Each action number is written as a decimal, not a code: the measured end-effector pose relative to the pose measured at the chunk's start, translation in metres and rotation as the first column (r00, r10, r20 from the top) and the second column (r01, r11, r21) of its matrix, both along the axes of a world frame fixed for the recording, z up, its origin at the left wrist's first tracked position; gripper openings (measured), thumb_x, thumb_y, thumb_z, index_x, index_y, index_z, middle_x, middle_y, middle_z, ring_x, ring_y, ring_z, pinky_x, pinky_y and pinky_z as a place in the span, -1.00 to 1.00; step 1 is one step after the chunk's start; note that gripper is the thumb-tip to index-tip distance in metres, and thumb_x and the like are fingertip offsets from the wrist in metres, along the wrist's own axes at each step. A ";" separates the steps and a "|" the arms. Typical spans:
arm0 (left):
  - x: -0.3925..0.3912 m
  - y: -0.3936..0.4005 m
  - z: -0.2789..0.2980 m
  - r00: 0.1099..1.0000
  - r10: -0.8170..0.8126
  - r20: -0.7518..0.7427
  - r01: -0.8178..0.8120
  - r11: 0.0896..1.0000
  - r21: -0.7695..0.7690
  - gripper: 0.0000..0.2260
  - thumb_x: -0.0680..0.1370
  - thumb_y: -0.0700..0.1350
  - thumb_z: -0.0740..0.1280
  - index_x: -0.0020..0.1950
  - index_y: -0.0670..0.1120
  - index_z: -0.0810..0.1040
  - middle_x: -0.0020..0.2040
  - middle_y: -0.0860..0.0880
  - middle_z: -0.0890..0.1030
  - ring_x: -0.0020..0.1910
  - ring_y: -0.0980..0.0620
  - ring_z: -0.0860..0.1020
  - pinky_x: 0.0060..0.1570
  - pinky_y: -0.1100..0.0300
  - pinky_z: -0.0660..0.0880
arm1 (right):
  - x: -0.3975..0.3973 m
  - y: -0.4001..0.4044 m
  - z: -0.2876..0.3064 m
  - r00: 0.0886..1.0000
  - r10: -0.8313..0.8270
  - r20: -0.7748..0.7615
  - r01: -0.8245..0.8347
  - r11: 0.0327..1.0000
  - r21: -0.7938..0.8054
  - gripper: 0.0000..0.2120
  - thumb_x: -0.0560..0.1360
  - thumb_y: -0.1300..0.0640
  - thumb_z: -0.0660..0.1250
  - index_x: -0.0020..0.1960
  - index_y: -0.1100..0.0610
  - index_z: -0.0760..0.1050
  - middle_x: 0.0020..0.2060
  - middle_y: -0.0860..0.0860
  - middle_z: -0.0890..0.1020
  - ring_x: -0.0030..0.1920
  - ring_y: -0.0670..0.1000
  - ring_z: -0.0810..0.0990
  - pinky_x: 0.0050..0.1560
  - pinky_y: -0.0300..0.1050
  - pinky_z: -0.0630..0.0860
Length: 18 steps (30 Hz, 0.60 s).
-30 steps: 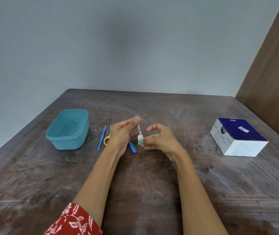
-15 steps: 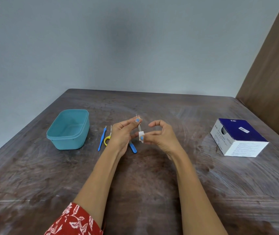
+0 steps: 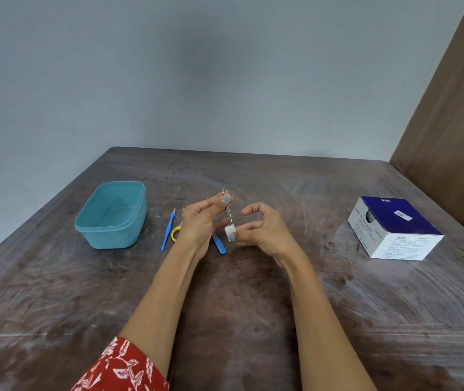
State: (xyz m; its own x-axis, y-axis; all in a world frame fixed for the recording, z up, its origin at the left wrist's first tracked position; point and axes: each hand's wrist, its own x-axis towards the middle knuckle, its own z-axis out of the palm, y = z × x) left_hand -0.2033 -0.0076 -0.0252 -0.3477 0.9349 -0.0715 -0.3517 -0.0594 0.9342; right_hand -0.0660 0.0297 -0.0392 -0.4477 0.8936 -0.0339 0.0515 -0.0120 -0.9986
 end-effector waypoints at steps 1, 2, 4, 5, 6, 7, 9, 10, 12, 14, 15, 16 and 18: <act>0.001 0.000 0.000 1.000 -0.007 0.008 0.006 1.000 0.008 -0.86 0.47 -0.22 0.36 0.00 -0.18 0.62 0.10 -0.03 0.63 0.15 -0.01 0.55 0.14 -0.10 0.51 | -0.001 0.000 0.000 1.000 -0.024 -0.009 0.024 0.999 0.022 -0.54 0.27 0.37 0.52 0.03 0.08 0.40 -0.31 0.06 0.71 -0.26 -0.01 0.70 -0.21 -0.14 0.62; 0.002 -0.001 0.001 1.000 -0.013 0.013 0.013 1.000 0.014 -0.87 0.48 -0.23 0.35 0.00 -0.18 0.62 0.11 -0.04 0.63 0.13 0.00 0.55 0.09 -0.08 0.53 | -0.001 0.000 0.000 0.998 -0.056 -0.013 0.057 0.997 0.047 -0.53 0.27 0.34 0.53 0.03 0.06 0.39 -0.30 0.05 0.72 -0.26 -0.01 0.70 -0.17 -0.11 0.62; 0.003 -0.001 0.001 1.000 -0.016 0.009 0.015 1.000 0.018 -0.88 0.48 -0.23 0.35 -0.02 -0.18 0.62 0.14 -0.07 0.62 0.14 -0.01 0.55 0.06 -0.07 0.54 | 0.000 0.001 0.001 0.996 -0.090 -0.015 0.091 0.994 0.062 -0.53 0.28 0.31 0.54 0.05 0.04 0.39 -0.28 0.05 0.72 -0.23 0.01 0.70 -0.08 -0.05 0.62; 0.003 -0.001 0.001 1.000 -0.013 0.005 0.013 1.000 0.018 -0.88 0.48 -0.23 0.35 -0.02 -0.17 0.62 0.14 -0.06 0.62 0.16 -0.02 0.55 0.09 -0.08 0.54 | 0.001 0.001 0.001 0.997 -0.076 -0.018 0.076 0.996 0.043 -0.53 0.28 0.33 0.53 0.05 0.06 0.39 -0.28 0.07 0.72 -0.23 0.02 0.70 -0.10 -0.04 0.63; 0.003 -0.001 0.002 1.000 -0.010 0.002 0.010 1.000 0.016 -0.88 0.48 -0.23 0.35 -0.01 -0.16 0.62 0.14 -0.05 0.61 0.18 -0.02 0.54 0.12 -0.10 0.53 | 0.001 0.001 0.001 0.999 -0.044 -0.019 0.045 0.999 0.012 -0.53 0.28 0.36 0.52 0.05 0.09 0.40 -0.29 0.09 0.72 -0.23 0.03 0.70 -0.14 -0.06 0.64; 0.003 -0.001 0.001 1.000 -0.007 0.002 0.007 1.000 0.013 -0.88 0.47 -0.23 0.35 -0.02 -0.16 0.62 0.14 -0.04 0.61 0.19 -0.03 0.53 0.14 -0.09 0.51 | 0.001 0.001 0.000 1.000 -0.011 -0.016 0.010 1.000 -0.017 -0.54 0.28 0.40 0.51 0.04 0.11 0.40 -0.30 0.10 0.71 -0.23 0.03 0.70 -0.19 -0.09 0.64; 0.001 0.000 0.001 1.000 -0.005 0.004 0.005 1.000 0.013 -0.89 0.48 -0.24 0.35 -0.03 -0.15 0.63 0.11 -0.02 0.62 0.20 -0.04 0.53 0.15 -0.08 0.50 | 0.000 0.000 0.000 1.000 0.004 -0.010 -0.004 0.999 -0.033 -0.55 0.28 0.42 0.50 0.02 0.11 0.41 -0.31 0.11 0.71 -0.23 0.03 0.70 -0.23 -0.11 0.63; 0.001 -0.001 0.001 1.000 -0.006 0.007 0.006 1.000 0.014 -0.89 0.47 -0.23 0.35 -0.04 -0.15 0.63 0.10 -0.02 0.62 0.20 -0.04 0.53 0.16 -0.09 0.50 | -0.001 0.000 0.000 1.000 -0.019 -0.015 0.019 1.000 -0.018 -0.55 0.28 0.41 0.51 0.03 0.10 0.41 -0.30 0.11 0.71 -0.23 0.04 0.70 -0.22 -0.12 0.63; 0.001 0.000 0.001 1.000 -0.008 0.009 0.008 1.000 0.014 -0.89 0.47 -0.22 0.35 -0.04 -0.15 0.63 0.11 -0.03 0.62 0.19 -0.05 0.53 0.15 -0.11 0.50 | 0.000 0.001 0.001 0.997 -0.066 -0.035 0.067 0.998 0.014 -0.55 0.29 0.36 0.52 0.04 0.09 0.41 -0.28 0.11 0.71 -0.22 0.05 0.70 -0.19 -0.12 0.64; 0.001 0.000 0.000 1.000 -0.008 0.004 0.008 1.000 0.015 -0.90 0.47 -0.22 0.36 -0.05 -0.14 0.64 0.11 -0.03 0.62 0.19 -0.04 0.54 0.13 -0.10 0.51 | 0.001 0.001 0.002 0.998 -0.051 -0.038 0.051 0.999 -0.003 -0.56 0.29 0.38 0.52 0.04 0.10 0.41 -0.28 0.12 0.71 -0.22 0.06 0.71 -0.21 -0.12 0.64; 0.000 0.000 0.000 1.000 -0.008 0.003 0.008 1.000 0.017 -0.90 0.47 -0.22 0.36 -0.05 -0.13 0.64 0.10 -0.02 0.63 0.18 -0.04 0.54 0.12 -0.08 0.52 | 0.001 0.001 0.002 0.999 -0.020 -0.025 0.019 0.999 -0.026 -0.56 0.29 0.40 0.51 0.03 0.11 0.41 -0.28 0.13 0.71 -0.23 0.06 0.71 -0.22 -0.12 0.63; 0.000 0.000 0.000 1.000 -0.006 0.005 0.006 1.000 0.020 -0.90 0.47 -0.22 0.35 -0.05 -0.13 0.63 0.10 -0.01 0.63 0.18 -0.03 0.54 0.11 -0.05 0.53 | 0.001 0.000 0.001 1.000 0.011 -0.008 -0.012 0.999 -0.047 -0.57 0.29 0.42 0.50 0.01 0.12 0.41 -0.29 0.13 0.71 -0.23 0.06 0.71 -0.23 -0.12 0.63; -0.001 0.001 -0.001 1.000 -0.004 0.010 0.003 1.000 0.025 -0.89 0.47 -0.22 0.36 -0.03 -0.14 0.63 0.10 -0.02 0.63 0.18 -0.03 0.54 0.10 -0.03 0.52 | 0.001 0.000 0.000 1.000 0.019 0.007 -0.018 0.999 -0.047 -0.57 0.29 0.43 0.49 0.00 0.11 0.41 -0.30 0.13 0.71 -0.24 0.06 0.70 -0.24 -0.12 0.63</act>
